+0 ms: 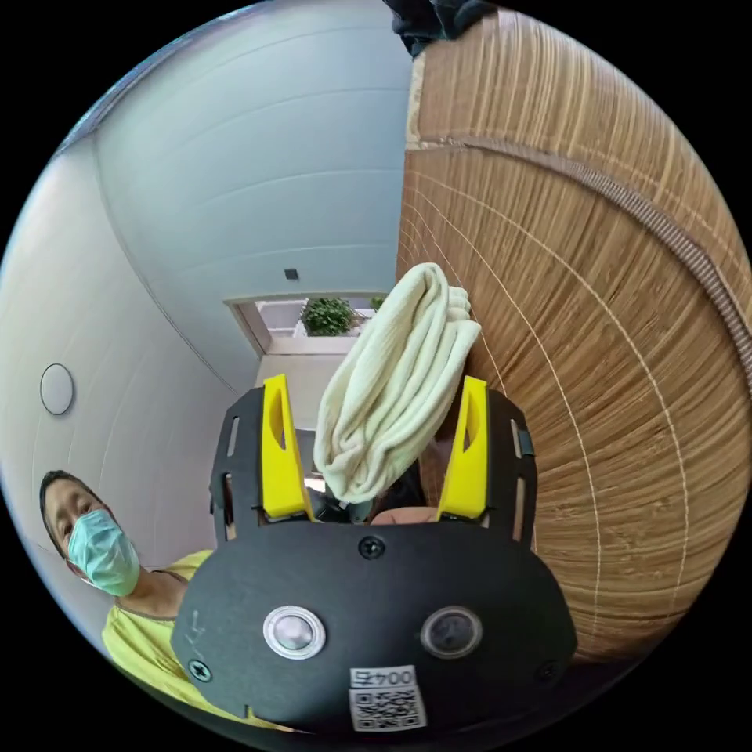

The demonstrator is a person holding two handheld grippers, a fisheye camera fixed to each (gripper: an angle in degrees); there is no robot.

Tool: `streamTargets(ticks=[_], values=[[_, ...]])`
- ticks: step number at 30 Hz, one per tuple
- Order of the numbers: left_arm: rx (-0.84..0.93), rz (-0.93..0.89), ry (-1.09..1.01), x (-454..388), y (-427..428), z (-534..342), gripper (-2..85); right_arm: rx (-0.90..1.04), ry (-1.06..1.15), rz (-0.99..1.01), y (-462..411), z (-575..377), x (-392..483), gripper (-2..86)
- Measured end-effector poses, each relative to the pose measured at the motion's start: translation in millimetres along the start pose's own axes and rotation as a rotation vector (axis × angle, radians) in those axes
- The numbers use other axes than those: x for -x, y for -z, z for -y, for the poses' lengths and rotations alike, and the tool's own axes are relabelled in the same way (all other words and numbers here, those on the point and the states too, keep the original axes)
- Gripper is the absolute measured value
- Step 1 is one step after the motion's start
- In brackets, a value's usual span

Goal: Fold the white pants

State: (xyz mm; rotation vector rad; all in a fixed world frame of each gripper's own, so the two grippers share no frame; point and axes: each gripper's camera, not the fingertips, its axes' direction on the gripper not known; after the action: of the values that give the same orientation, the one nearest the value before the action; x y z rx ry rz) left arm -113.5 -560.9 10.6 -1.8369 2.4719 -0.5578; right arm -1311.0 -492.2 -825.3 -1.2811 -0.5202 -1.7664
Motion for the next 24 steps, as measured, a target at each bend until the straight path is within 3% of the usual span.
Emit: streamTargets(ticks=[5,11,15,18,21,24], values=[[-0.013,0.007,-0.043,-24.7,12.8,-41.7,9.6,0.186,-0.157,0.036,-47.3,-8.5,-28.9,31.5],[-0.039,0.033,-0.176,-78.7,22.4,-86.3,9.7,0.220,-0.184,0.040,-59.4,-11.7,-28.3,31.8],[-0.049,0.034,-0.216,-120.6,29.8,-121.4,9.5,0.294,-0.185,-0.032,-63.7,-7.9,-25.5,24.7],[-0.032,0.037,-0.212,-132.8,26.2,-134.6,9.5,0.384,-0.114,-0.213,-73.1,-13.5,-14.4,15.6],[-0.037,0.039,-0.200,-128.3,29.6,-142.8,9.6,0.312,-0.046,-0.258,-65.3,-27.0,4.0,11.7],[-0.095,0.044,-0.152,-108.7,56.2,-150.8,9.7,0.239,0.185,-0.381,-58.3,-47.7,70.3,10.3]])
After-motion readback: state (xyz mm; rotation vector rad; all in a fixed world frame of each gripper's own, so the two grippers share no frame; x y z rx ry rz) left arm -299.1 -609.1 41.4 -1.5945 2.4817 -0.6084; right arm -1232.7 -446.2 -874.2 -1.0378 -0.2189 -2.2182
